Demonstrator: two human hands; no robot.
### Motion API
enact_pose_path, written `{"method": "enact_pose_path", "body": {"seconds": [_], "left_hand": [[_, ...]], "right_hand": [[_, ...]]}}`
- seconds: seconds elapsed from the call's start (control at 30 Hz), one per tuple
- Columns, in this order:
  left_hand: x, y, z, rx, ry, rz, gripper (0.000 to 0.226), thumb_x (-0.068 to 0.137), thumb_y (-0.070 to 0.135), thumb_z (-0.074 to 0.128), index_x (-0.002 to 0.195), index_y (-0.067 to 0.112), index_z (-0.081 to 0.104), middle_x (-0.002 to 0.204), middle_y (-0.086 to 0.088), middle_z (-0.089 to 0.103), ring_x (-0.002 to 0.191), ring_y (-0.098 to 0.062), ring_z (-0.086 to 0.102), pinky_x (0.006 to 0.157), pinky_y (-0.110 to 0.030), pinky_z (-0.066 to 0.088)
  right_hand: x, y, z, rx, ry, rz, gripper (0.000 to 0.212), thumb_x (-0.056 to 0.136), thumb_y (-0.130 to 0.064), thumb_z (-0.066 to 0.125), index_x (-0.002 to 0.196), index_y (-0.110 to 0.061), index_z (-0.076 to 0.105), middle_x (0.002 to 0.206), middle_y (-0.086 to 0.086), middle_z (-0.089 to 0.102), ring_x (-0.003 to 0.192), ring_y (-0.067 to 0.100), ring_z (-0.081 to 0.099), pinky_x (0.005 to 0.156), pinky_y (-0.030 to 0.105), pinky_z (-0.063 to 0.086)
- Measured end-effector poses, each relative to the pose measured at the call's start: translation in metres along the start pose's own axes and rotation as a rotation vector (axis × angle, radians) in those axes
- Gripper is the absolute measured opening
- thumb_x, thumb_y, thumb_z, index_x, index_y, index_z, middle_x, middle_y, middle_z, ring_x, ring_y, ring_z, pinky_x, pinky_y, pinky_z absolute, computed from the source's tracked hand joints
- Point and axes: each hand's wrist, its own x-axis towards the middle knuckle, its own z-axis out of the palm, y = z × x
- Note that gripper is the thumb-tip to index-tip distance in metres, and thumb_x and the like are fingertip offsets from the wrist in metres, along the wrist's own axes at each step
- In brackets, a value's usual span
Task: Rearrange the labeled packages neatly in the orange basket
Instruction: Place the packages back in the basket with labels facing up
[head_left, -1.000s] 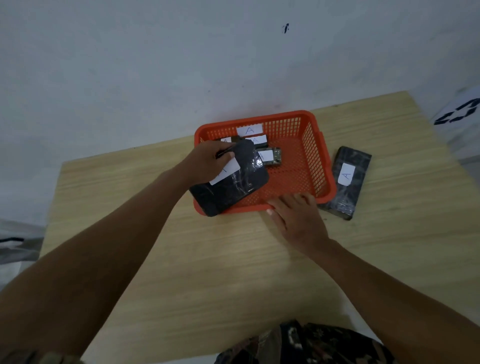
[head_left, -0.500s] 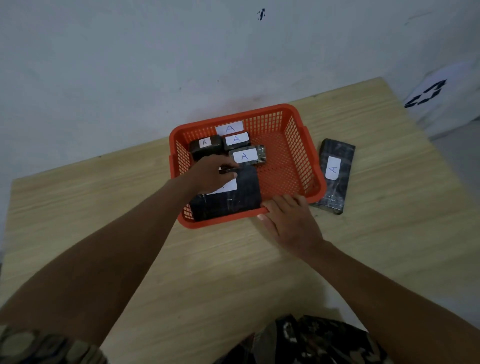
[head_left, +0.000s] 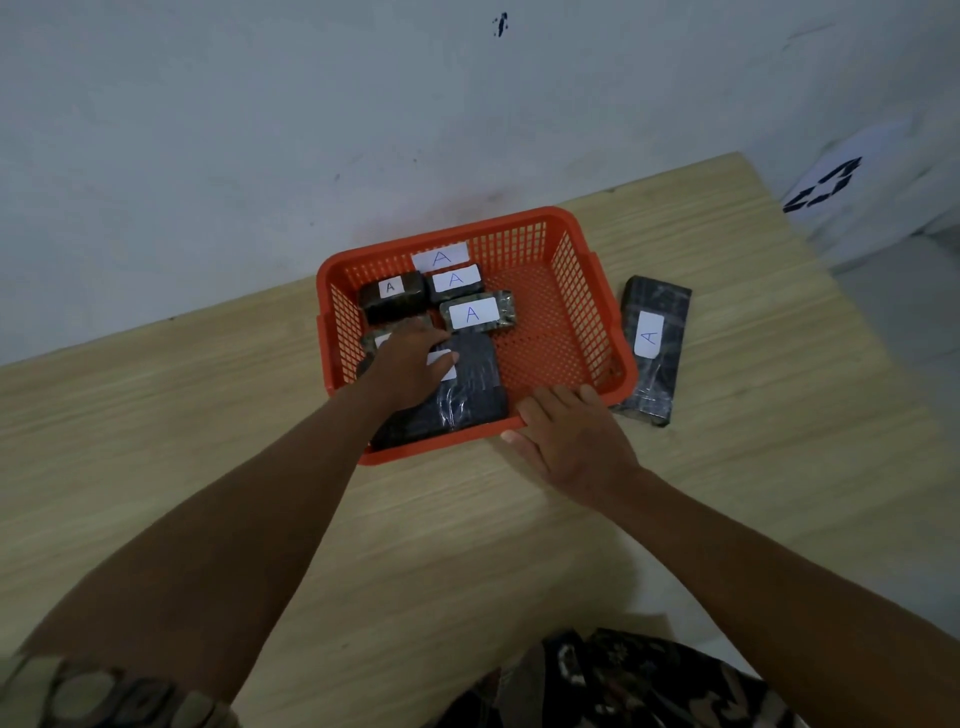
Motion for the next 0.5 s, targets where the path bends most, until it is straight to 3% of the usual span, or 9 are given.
{"method": "enact_pose_path", "body": {"seconds": [0.17, 0.23, 0.3, 0.4, 0.5], "left_hand": [[-0.012, 0.011, 0.013, 0.048, 0.111, -0.031, 0.051, 0.095, 0.025, 0.057, 0.140, 0.003, 0.046, 0.141, -0.020, 0.047, 0.132, -0.034, 0.040, 0.111, -0.044, 0.032], [-0.022, 0.018, 0.015, -0.004, 0.193, -0.054, 0.054, 0.093, 0.023, 0.060, 0.141, 0.005, 0.044, 0.145, -0.018, 0.044, 0.135, -0.034, 0.037, 0.113, -0.046, 0.031], [-0.034, 0.031, 0.017, -0.079, 0.258, -0.041, 0.052, 0.093, 0.024, 0.060, 0.139, 0.007, 0.047, 0.143, -0.015, 0.048, 0.133, -0.030, 0.040, 0.112, -0.042, 0.034], [-0.052, 0.056, 0.022, -0.129, 0.217, 0.082, 0.048, 0.093, 0.034, 0.058, 0.134, 0.009, 0.053, 0.134, -0.011, 0.055, 0.125, -0.022, 0.048, 0.106, -0.038, 0.042], [-0.072, 0.079, 0.035, -0.085, 0.091, 0.166, 0.055, 0.091, 0.051, 0.054, 0.133, 0.016, 0.055, 0.134, -0.004, 0.057, 0.123, -0.017, 0.050, 0.104, -0.030, 0.040]], "right_hand": [[-0.001, -0.001, -0.007, 0.070, 0.008, -0.006, 0.041, 0.100, -0.048, 0.039, 0.101, -0.014, 0.062, 0.096, 0.004, 0.065, 0.086, 0.026, 0.058, 0.079, 0.042, 0.040], [-0.001, -0.001, -0.013, 0.178, 0.029, -0.002, 0.034, 0.097, -0.045, 0.049, 0.104, -0.016, 0.065, 0.101, 0.001, 0.066, 0.092, 0.023, 0.059, 0.083, 0.041, 0.041], [-0.004, 0.001, -0.019, 0.370, 0.152, 0.059, 0.028, 0.090, -0.036, 0.063, 0.108, -0.014, 0.067, 0.108, 0.000, 0.065, 0.102, 0.019, 0.060, 0.090, 0.040, 0.043], [-0.011, 0.010, -0.027, 0.546, 0.441, 0.350, 0.023, 0.089, -0.027, 0.066, 0.107, -0.012, 0.067, 0.111, 0.002, 0.063, 0.108, 0.019, 0.058, 0.097, 0.035, 0.043], [-0.019, 0.034, -0.030, 0.562, 0.586, 0.667, 0.017, 0.092, -0.022, 0.060, 0.103, -0.010, 0.065, 0.105, 0.007, 0.061, 0.100, 0.025, 0.060, 0.087, 0.043, 0.049]]}}
